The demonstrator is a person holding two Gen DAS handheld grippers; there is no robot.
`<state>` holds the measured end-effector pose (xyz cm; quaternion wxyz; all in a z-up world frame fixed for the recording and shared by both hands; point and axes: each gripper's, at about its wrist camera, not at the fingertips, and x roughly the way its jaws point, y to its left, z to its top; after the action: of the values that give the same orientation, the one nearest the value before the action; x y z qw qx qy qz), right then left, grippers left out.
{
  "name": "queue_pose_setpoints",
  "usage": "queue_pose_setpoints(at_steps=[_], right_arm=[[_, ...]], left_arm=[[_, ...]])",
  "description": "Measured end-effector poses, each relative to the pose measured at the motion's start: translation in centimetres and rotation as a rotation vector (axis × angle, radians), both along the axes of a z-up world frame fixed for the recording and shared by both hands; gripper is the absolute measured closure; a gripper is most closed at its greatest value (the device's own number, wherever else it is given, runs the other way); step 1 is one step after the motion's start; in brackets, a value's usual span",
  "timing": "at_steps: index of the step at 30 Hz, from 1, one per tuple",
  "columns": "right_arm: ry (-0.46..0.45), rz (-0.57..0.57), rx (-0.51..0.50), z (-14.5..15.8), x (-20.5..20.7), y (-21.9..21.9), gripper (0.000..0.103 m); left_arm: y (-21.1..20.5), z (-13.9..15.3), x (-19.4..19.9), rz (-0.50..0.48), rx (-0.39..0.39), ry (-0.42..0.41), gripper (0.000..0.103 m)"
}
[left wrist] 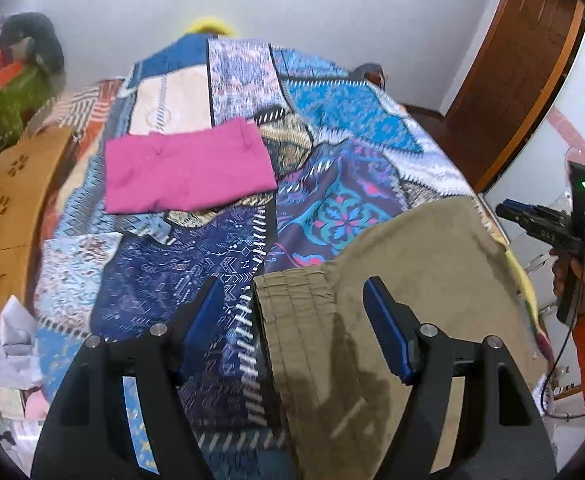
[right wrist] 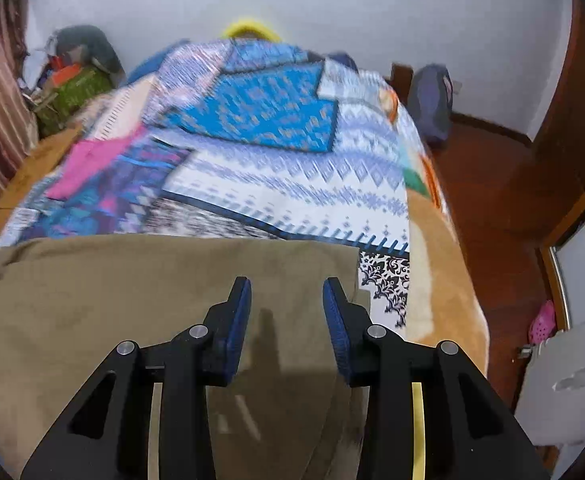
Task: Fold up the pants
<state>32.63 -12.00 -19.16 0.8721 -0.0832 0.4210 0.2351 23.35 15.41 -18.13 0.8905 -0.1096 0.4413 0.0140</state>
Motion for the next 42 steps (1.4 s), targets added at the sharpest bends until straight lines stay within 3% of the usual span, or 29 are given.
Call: queue_pose_setpoints(at_steps=[8, 11, 13, 17, 22, 29, 33, 39, 42], right_arm=[[-0.184, 0.066, 0.096, 7.0, -10.0, -0.3, 0.062], [-0.215, 0.086, 0.12, 7.9, -12.6, 0.0, 0.053], [-0.225, 0.104, 0.136, 8.0, -14.1, 0.4, 0.052], [-0.195, 0.145, 0.153, 7.0, -15.0, 2.6, 0.052], [-0.102, 0.178, 0.174, 4.3, -13.9, 6.6, 0.052], [0.058, 0.172, 0.115, -1.9, -10.9, 11.2, 0.052], [0.12, 0.182, 0.094, -4.4, -12.2, 10.4, 0.052], [0.119, 0.169, 0.119, -4.4, -15.0, 7.4, 0.052], [0.096, 0.176, 0.092, -4.5, -16.4, 6.6, 0.052]], left_arm=[[-1.8, 4.4, -6.1, 0.001, 0.029, -0.086, 0.018], [-2.7, 4.8, -8.5, -0.019, -0.002, -0.093, 0.016], [-3.2, 4.5, -9.8, -0.029, -0.017, -0.086, 0.016], [-3.9, 3.2, -11.7, -0.028, -0.049, -0.065, 0.014], [-3.7, 1.4, -13.0, -0.004, -0.026, -0.035, 0.014], [-2.7, -0.9, -13.1, -0.001, -0.12, 0.014, 0.014], [-3.3, -2.7, -13.0, -0.017, -0.201, 0.064, 0.014], [-5.0, -5.0, -12.9, -0.061, -0.307, 0.134, 0.014], [-5.5, -5.1, -12.7, -0.057, -0.351, 0.119, 0.014]])
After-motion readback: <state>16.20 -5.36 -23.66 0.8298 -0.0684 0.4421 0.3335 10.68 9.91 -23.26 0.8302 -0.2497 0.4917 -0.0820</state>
